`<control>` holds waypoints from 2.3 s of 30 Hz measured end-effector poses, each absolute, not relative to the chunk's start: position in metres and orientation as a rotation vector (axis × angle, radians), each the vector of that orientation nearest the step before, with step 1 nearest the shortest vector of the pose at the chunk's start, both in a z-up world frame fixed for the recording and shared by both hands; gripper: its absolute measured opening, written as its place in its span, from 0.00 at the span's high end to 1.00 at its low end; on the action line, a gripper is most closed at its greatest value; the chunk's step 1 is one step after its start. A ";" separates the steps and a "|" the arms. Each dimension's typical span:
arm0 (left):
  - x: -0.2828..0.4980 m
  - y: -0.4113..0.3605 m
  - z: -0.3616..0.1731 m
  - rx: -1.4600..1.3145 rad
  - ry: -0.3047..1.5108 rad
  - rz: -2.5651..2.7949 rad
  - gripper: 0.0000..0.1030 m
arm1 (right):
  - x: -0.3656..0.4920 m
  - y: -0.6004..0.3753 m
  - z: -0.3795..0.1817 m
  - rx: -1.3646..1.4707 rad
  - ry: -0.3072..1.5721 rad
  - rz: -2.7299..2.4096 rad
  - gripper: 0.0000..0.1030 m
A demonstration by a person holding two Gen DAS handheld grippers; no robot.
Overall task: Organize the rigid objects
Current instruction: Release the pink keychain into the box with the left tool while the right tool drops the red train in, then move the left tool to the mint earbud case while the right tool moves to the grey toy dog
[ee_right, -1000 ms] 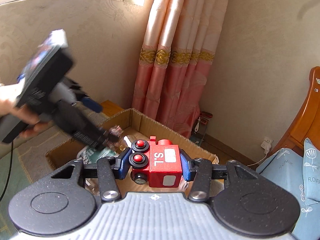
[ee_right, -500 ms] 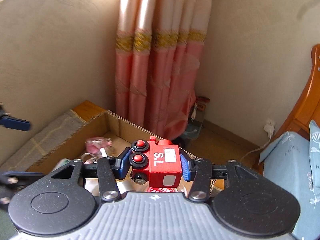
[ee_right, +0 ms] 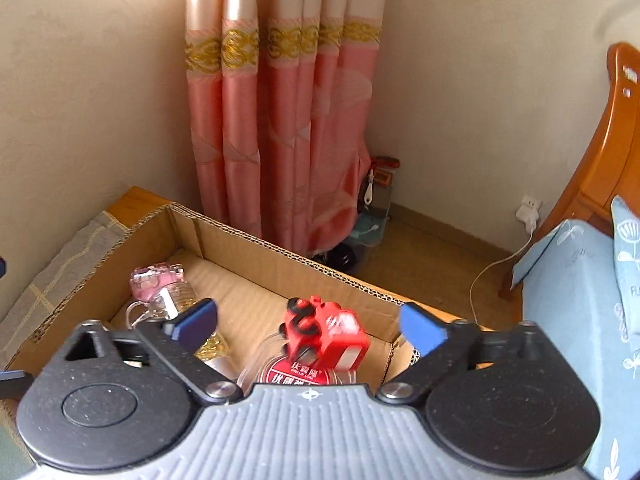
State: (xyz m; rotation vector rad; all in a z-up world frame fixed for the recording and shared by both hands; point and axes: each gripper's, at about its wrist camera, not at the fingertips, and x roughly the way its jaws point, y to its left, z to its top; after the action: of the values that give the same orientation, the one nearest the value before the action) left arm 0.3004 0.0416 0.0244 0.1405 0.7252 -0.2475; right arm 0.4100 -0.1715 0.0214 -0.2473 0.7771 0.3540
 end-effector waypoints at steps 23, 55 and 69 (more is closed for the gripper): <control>0.218 0.039 0.041 0.136 0.700 -0.190 0.05 | 0.280 -0.181 0.054 -0.206 0.734 0.276 0.00; 0.188 0.044 -0.035 0.046 0.792 -0.213 0.03 | 0.194 -0.179 -0.095 -0.034 0.805 0.176 0.00; 0.222 -0.003 -0.073 0.117 0.843 -0.284 0.03 | 0.178 -0.188 -0.101 -0.105 0.776 0.194 0.00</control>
State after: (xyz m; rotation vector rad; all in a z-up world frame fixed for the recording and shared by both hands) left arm 0.2224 -0.0030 -0.0729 0.1169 0.8426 -0.2842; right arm 0.1778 -0.1876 -0.1006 -0.1050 0.7756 0.1942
